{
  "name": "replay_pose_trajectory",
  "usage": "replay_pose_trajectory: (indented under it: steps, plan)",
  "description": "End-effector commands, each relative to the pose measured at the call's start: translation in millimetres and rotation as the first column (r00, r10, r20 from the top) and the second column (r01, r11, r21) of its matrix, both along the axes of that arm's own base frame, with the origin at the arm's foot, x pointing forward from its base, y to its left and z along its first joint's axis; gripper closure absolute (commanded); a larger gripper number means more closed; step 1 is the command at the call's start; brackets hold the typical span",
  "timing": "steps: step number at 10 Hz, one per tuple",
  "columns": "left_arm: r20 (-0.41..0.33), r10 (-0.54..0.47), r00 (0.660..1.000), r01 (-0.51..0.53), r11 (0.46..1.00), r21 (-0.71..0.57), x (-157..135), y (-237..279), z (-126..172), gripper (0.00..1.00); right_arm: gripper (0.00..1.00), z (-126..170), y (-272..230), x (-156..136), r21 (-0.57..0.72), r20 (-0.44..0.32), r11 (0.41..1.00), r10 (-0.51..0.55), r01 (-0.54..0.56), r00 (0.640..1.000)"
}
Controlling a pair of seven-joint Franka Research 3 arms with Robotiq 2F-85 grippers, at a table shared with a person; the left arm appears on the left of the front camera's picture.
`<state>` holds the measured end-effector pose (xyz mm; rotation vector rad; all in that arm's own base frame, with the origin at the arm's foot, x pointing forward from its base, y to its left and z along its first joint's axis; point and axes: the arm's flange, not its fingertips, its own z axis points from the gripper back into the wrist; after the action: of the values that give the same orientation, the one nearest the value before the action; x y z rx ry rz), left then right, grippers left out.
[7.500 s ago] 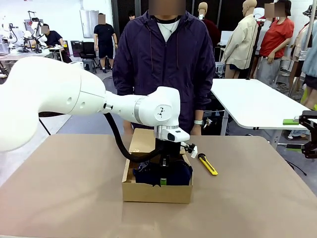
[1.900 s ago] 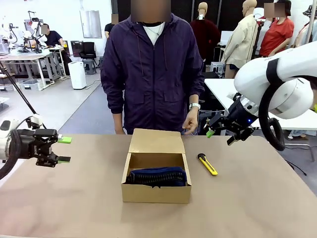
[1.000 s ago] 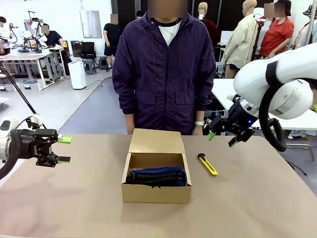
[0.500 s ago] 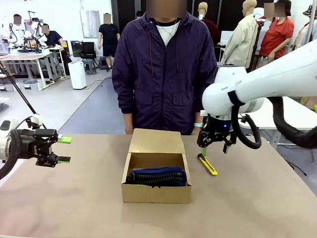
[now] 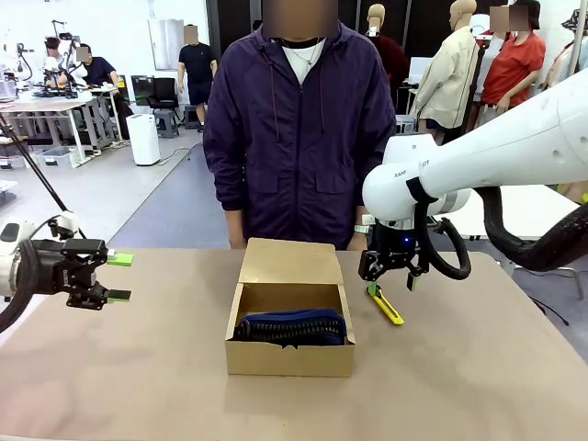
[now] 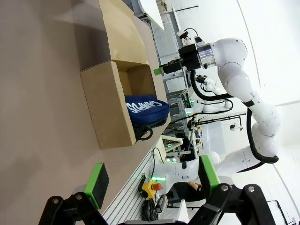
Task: Pack the items into the box.
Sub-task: Pick up the item indicated by the person and place it inside the Mailer Box.
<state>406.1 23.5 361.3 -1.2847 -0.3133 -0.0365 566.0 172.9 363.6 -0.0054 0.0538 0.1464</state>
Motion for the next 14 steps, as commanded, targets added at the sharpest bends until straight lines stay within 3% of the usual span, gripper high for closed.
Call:
replay_pose_trajectory:
  steps: [1,3,5,6,7,9,12,14]
  plan:
    - [-0.005,-0.008,1.000,0.008,1.000,-0.006,-1.8,2.9,3.5,0.00,0.00,5.7,1.4,-5.4,0.015,0.002,1.000,0.007,-0.007,1.000]
    - [-0.005,-0.008,1.000,0.008,1.000,-0.006,-1.8,2.9,3.5,0.00,0.00,0.8,1.4,-0.5,0.001,0.001,1.000,0.002,-0.002,1.000]
    - [-0.005,-0.008,1.000,0.008,1.000,-0.006,-1.8,2.9,3.5,0.00,0.00,-21.2,-2.8,10.3,-0.019,-0.071,0.956,0.291,-0.293,0.954]
    - [-0.005,-0.008,1.000,0.008,1.000,-0.006,-1.8,2.9,3.5,0.00,0.00,-23.9,-2.9,12.3,-0.007,-0.048,0.913,0.407,-0.408,0.912]
    - [-0.005,-0.008,1.000,0.008,1.000,-0.006,-1.8,2.9,3.5,0.00,0.00,-23.2,-1.7,13.0,-0.010,-0.038,0.893,0.449,-0.449,0.893]
    - [-0.005,-0.008,1.000,0.008,1.000,-0.006,-1.8,2.9,3.5,0.00,0.00,-26.3,1.0,15.2,0.010,-0.024,0.897,0.443,-0.443,0.896]
    - [-0.005,-0.008,1.000,0.008,1.000,-0.006,-1.8,2.9,3.5,0.00,0.00,-45.3,1.1,16.4,-0.025,0.015,0.945,0.326,-0.326,0.945]
    - [-0.005,-0.008,1.000,0.008,1.000,-0.006,-1.8,2.9,3.5,0.00,0.00,-59.7,6.3,16.8,-0.075,0.035,0.953,0.296,-0.293,0.955]
